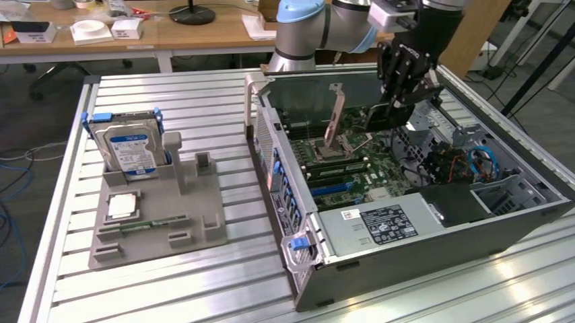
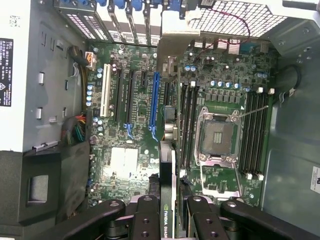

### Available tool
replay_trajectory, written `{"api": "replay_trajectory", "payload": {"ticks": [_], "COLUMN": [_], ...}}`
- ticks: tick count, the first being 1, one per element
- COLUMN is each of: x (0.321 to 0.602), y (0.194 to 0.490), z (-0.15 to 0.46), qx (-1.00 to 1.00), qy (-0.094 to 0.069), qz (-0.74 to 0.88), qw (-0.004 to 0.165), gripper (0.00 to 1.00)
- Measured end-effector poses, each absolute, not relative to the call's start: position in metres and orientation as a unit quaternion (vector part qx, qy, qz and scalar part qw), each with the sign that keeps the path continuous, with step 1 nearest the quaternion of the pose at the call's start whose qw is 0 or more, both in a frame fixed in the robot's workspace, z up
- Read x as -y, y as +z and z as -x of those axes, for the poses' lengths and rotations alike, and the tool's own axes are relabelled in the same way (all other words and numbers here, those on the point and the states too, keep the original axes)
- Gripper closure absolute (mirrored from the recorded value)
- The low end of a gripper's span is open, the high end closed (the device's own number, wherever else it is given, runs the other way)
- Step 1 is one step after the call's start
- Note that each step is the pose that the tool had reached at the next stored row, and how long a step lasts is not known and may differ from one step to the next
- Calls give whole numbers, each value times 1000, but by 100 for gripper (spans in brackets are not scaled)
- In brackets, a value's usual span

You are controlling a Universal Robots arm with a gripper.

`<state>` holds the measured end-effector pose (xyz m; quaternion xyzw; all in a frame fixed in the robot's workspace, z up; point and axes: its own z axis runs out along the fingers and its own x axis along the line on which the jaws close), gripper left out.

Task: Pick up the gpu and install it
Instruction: 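Insert the gpu into the slot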

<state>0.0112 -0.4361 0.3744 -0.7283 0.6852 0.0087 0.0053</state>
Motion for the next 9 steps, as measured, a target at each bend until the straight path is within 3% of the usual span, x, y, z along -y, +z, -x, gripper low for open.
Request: {"api": "replay_trajectory", "payload": {"ticks": [9], "x": [436], "y": [371], "z": [-9], "qx": [-685], "qy": [8], "qz": [728], "qw": [6], "gripper": [74]}}
